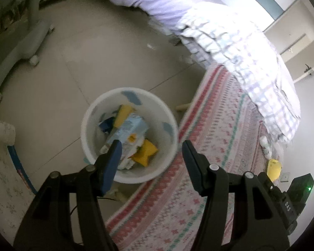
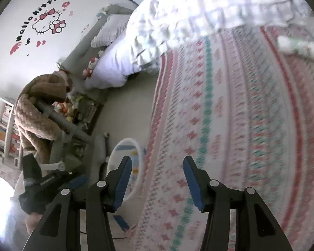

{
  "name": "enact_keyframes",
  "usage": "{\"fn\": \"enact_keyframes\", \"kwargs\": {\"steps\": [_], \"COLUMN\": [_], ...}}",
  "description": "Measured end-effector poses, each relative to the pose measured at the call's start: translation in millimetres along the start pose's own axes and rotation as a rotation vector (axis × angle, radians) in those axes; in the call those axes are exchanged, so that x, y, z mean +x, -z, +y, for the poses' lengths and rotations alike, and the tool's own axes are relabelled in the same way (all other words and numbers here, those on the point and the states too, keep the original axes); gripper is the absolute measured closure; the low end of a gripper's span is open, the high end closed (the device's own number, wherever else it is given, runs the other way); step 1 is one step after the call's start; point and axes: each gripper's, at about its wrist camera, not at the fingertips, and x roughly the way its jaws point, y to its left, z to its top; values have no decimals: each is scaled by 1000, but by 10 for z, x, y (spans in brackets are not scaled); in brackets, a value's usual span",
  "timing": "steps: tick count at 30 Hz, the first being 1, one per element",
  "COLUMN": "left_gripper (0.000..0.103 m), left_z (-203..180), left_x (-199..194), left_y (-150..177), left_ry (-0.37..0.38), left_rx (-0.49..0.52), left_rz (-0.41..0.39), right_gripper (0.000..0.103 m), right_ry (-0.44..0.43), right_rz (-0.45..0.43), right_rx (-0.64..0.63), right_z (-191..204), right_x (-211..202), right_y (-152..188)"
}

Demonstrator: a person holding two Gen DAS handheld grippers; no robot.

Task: Collect trash
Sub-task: 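Move both open tools back to the last trash on the bed, then grasp the white drink bottle with the left tool while the right tool grasps the yellow bag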

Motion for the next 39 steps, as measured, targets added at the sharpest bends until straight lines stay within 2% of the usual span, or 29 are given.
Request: {"fn": "enact_keyframes", "kwargs": {"steps": [5, 9, 11, 13, 16, 19, 22, 27, 35, 39], "left_gripper": [42, 40, 38, 38, 38, 39, 38, 38, 38, 32], "left_z": [-402, -590, -640, -667, -795, -1042, -1371, -1874, -2839, -3352], "left_x": [-206, -356, -352, -298, -269, -311, -309, -189, 266, 510], "left_y": [116, 202, 238, 252, 297, 381, 496, 716, 903, 922], "left_ry": [79, 88, 58, 20, 25, 28, 58, 165, 102, 56], "left_rx": [40, 48, 46, 33, 30, 48, 64, 62, 235, 360], "left_rz": [-29, -80, -102, -91, -77, -87, -77, -7, -14, -62], "right_gripper": [49, 48, 48, 47, 45, 44, 44, 44, 44, 48], "right_ry": [78, 153, 192, 246, 376, 542, 590, 611, 650, 676], "right_rz": [-58, -83, -101, -126, -187, -225, -190, -130, -53, -34], "right_rx": [-50, -59, -51, -55, -85, -118, -103, -118, -156, -164], "right_z": [-233, -508, -695, -898, -1205, -1542, -1822, -1963, -2077, -2097], "right_x": [-470, -850, -1073, -1309, -1621, -1796, -1779, -1612, -1310, -1237], "right_y": [-206, -378, -474, -565, -687, -815, -919, -1002, -1051, -1058]}}
